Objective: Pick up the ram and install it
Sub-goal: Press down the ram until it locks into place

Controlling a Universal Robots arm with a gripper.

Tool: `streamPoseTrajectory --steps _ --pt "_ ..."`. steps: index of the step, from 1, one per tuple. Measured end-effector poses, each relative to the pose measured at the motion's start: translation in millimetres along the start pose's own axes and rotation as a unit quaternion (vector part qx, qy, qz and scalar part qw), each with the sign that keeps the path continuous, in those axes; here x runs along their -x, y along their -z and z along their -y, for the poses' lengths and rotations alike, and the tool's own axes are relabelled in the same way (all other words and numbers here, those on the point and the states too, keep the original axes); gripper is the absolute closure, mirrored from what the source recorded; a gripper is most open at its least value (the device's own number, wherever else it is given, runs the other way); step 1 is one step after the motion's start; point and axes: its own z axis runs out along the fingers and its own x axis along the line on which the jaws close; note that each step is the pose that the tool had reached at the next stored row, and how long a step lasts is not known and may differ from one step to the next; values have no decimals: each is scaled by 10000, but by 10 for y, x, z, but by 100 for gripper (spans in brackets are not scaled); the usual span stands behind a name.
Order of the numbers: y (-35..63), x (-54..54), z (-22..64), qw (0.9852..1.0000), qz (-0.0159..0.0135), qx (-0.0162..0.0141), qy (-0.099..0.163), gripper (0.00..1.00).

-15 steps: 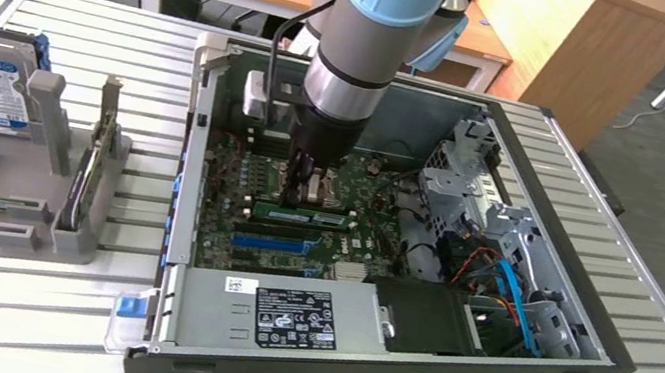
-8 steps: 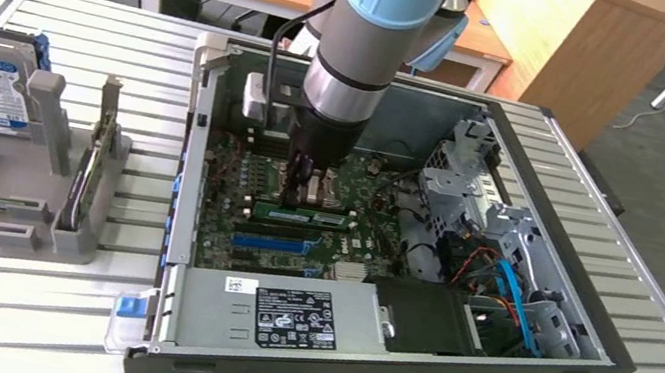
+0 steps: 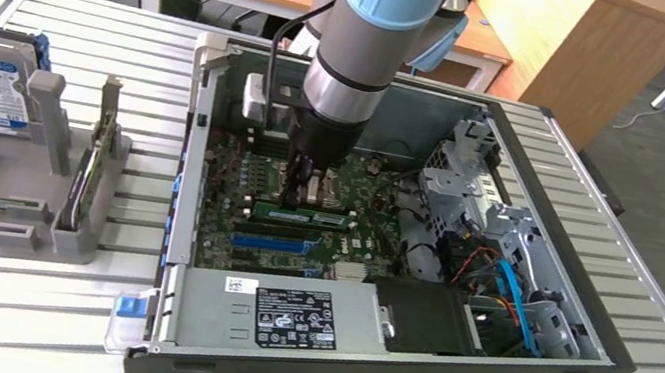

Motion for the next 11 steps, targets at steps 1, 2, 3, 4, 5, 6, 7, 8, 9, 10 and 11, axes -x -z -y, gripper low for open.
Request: streamPoseTrajectory --steps 1,2,3,4,5,6,7,8,9,10,11 --pt "-4 0 0 10000 2 -1 0 89" --pt "-8 0 1 10000 2 -1 0 89" --pt "-9 0 1 10000 0 0 0 89" --pt "-11 0 1 10000 0 0 0 89" --pt "-11 0 1 10000 0 0 0 89" --pt "-11 0 0 10000 -1 0 0 89" --pt "-12 0 1 10000 0 0 0 89" --pt "-12 0 0 10000 0 0 0 89" --pt "-13 0 1 10000 0 0 0 89" --pt "-19 0 1 10000 3 -2 0 89" --pt "-23 0 1 10000 1 -1 0 89"
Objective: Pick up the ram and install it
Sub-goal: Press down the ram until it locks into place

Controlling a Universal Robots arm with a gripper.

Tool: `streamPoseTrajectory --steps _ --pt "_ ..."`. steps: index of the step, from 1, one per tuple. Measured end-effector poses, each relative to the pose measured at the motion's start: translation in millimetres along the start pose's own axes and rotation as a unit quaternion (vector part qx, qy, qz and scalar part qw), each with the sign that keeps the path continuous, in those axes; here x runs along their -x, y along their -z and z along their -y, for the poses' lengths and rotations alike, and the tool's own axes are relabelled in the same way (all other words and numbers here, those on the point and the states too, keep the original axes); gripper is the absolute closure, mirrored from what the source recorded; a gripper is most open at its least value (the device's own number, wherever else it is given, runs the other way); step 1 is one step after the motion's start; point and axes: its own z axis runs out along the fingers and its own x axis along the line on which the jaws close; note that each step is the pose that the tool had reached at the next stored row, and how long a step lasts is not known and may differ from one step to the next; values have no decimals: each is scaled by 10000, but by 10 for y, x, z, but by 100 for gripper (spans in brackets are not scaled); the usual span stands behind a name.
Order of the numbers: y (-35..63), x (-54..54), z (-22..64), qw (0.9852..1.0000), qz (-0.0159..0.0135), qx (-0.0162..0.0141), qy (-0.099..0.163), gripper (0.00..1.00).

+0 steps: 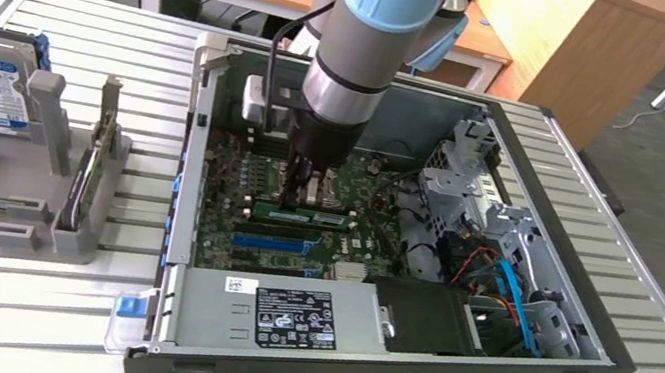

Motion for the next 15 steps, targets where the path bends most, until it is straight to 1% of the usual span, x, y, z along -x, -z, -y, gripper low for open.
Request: streamPoseTrajectory --steps 15 --pt "-17 -1 0 10000 -1 1 0 89"
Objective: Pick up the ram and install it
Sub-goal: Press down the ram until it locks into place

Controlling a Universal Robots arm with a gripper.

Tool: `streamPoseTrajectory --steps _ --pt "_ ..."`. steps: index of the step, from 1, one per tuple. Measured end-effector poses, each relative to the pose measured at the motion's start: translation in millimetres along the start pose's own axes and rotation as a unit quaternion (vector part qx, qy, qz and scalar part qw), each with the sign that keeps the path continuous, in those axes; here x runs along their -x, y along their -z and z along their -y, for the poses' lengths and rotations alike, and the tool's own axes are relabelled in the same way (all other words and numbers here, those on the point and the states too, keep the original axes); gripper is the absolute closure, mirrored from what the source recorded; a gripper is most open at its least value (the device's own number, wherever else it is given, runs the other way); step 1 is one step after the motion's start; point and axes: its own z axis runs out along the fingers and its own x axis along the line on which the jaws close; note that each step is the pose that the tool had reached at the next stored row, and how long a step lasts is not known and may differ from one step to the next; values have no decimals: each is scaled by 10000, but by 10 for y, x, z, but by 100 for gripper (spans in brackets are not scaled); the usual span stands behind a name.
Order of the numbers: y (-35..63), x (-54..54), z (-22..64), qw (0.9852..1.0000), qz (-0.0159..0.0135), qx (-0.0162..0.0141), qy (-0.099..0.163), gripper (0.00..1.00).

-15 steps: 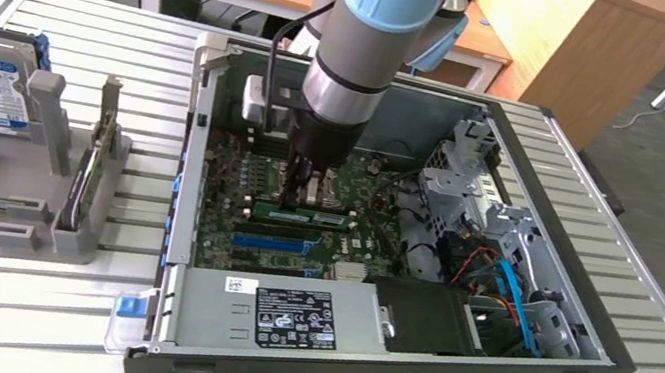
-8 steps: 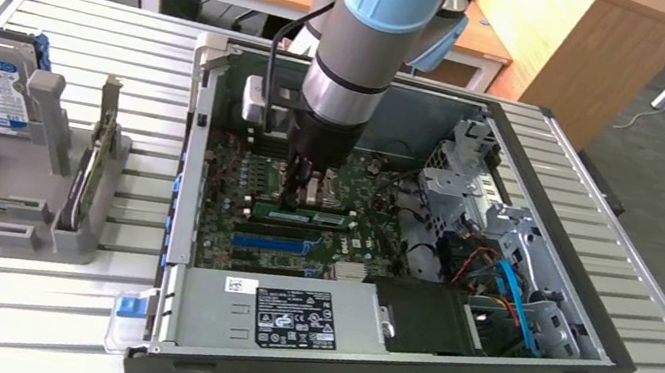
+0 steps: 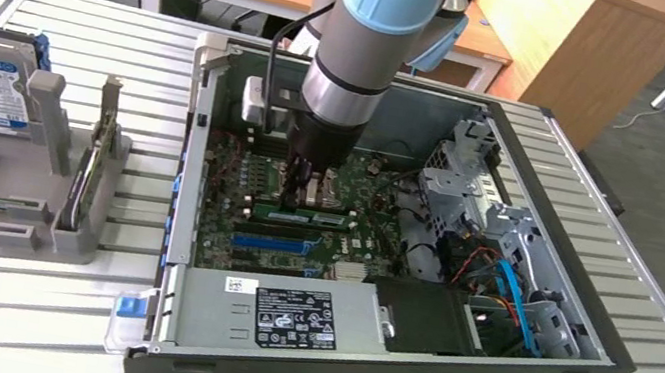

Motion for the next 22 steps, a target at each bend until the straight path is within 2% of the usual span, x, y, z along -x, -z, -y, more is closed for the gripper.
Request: streamPoseTrajectory --steps 22 --pt "-22 -1 1 10000 0 0 0 89"
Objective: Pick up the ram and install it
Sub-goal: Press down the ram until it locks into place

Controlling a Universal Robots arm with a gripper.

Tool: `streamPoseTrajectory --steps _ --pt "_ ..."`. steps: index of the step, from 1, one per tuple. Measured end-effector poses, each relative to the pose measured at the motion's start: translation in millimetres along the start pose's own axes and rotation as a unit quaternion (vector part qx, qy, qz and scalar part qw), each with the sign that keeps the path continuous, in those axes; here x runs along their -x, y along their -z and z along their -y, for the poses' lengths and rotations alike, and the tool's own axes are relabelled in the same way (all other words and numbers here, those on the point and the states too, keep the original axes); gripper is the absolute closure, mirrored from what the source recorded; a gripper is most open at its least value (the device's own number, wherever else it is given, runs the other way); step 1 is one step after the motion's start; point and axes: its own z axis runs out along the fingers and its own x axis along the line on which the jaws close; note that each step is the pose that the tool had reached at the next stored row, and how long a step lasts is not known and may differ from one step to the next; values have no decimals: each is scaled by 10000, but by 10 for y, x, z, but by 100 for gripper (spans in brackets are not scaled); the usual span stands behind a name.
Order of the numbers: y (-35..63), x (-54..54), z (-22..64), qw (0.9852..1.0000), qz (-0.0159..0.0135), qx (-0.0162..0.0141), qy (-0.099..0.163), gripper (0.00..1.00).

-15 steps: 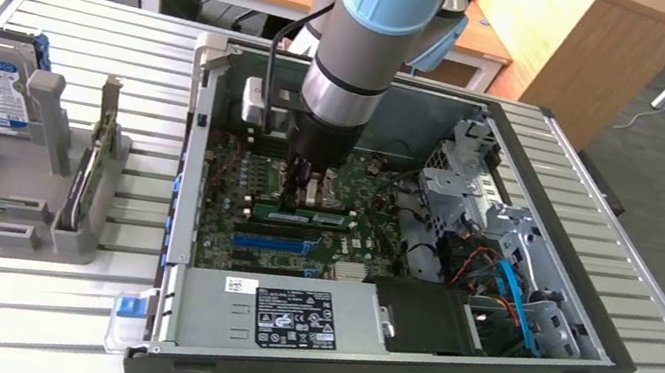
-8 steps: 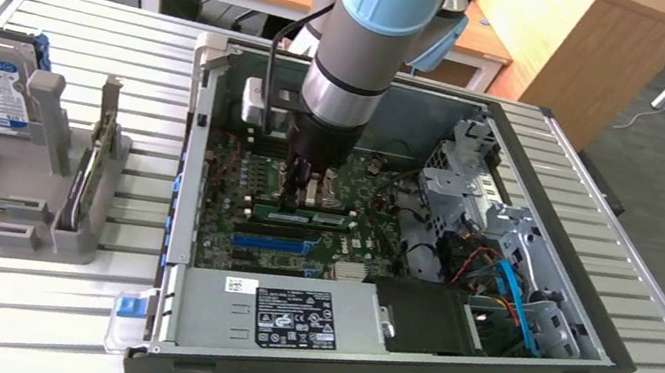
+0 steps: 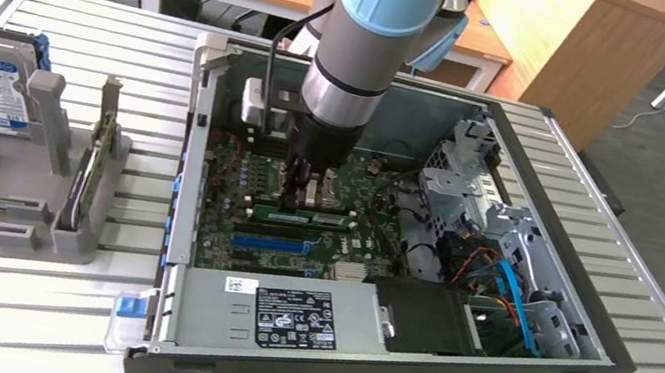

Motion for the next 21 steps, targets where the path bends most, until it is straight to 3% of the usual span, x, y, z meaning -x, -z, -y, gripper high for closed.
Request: streamPoseTrajectory --steps 21 --pt "-2 1 1 10000 3 -2 0 89"
